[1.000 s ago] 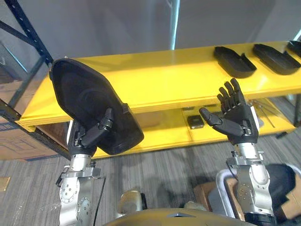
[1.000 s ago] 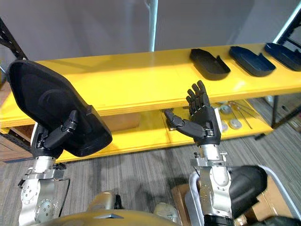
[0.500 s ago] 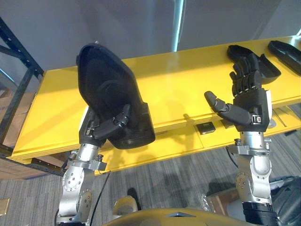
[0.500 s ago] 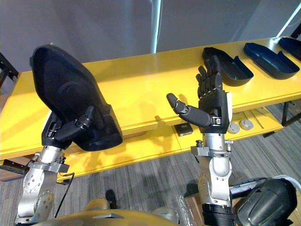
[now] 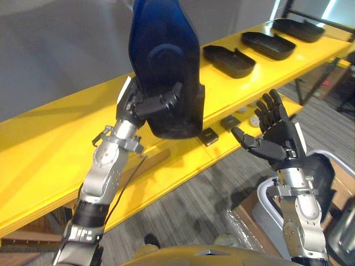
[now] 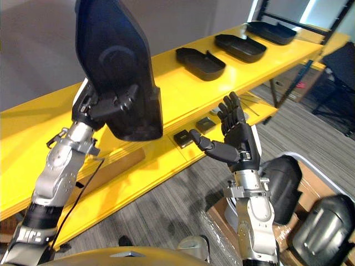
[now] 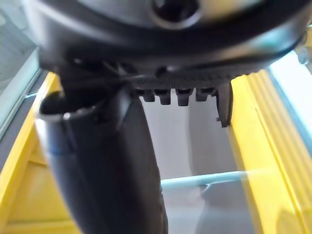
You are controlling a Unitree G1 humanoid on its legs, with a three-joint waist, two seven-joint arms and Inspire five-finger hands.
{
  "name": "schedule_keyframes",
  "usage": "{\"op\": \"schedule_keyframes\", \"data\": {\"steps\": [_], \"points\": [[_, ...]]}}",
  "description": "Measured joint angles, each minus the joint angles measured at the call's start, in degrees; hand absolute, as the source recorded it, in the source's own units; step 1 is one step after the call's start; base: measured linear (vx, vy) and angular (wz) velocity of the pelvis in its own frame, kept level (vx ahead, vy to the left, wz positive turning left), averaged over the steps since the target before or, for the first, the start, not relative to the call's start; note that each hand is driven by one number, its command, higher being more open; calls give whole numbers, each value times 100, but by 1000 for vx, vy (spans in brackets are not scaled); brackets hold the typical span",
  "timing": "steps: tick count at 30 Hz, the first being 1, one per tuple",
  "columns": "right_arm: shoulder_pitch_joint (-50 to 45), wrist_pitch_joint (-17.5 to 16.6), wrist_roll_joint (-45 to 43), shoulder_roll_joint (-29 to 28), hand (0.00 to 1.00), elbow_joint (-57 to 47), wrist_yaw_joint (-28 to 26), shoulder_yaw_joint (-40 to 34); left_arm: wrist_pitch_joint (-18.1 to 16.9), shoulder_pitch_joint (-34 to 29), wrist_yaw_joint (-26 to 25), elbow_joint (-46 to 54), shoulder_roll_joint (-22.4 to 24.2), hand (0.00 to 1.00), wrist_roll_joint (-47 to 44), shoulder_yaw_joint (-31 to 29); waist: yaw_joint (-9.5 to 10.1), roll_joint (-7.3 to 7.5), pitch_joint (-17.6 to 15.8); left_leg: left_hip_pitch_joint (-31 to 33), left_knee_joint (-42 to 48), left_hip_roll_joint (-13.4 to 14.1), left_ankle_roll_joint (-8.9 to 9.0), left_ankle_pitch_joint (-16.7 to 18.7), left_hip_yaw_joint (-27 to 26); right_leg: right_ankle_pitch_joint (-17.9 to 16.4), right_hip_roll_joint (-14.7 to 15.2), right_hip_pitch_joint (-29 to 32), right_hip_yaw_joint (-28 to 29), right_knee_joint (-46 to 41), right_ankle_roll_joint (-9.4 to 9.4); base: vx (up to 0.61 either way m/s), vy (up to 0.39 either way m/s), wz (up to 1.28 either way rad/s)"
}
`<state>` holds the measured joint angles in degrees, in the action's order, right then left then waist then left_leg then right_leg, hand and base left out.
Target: Walk over and take three plastic housings, then place them on the shelf
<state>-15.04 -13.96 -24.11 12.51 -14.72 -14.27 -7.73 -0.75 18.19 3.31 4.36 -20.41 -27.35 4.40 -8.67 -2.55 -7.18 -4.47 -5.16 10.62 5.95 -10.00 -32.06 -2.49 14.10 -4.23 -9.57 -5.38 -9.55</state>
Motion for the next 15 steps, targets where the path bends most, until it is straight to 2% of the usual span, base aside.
{"op": "schedule_keyframes", "data": {"steps": [2, 5, 9, 12, 15], "points": [[-137, 77, -166, 9, 100, -10, -97, 129, 67, 408, -319, -679, -206, 0, -7, -3, -103, -60, 62, -5, 1, 157, 37, -60, -137, 44, -147, 132, 121, 9, 63, -72, -63, -36], [-429, 185, -207, 5, 100, -10, -176, 332, 241, 959, -677, -1578, -524, 0, -55, -70, -142, -62, 125, 12, 3, 276, 61, -131, -286, 175, -276, 246, 256, 21, 56, -20, -54, -27], [-644, 251, -206, 0, 100, -5, -313, 661, 345, 1394, -1057, -2392, -772, 0, -169, -222, -284, 11, 175, 102, 3, 280, 48, -163, -302, 207, -285, 346, 289, 8, 52, -3, -9, -4], [-704, 253, -203, -6, 100, -2, -374, 977, 397, 1731, -1349, -2874, -858, 0, -177, -263, -304, 47, 194, 224, 4, 280, 21, -191, -311, 253, -289, 481, 320, 7, 55, -6, 0, -1], [-697, 262, -202, -9, 100, -3, -382, 1238, 592, 1819, -1703, -3089, -879, 0, -182, -265, -339, 49, 195, 283, 4, 280, 10, -205, -322, 274, -295, 544, 353, 5, 46, -6, 0, -1]]}}
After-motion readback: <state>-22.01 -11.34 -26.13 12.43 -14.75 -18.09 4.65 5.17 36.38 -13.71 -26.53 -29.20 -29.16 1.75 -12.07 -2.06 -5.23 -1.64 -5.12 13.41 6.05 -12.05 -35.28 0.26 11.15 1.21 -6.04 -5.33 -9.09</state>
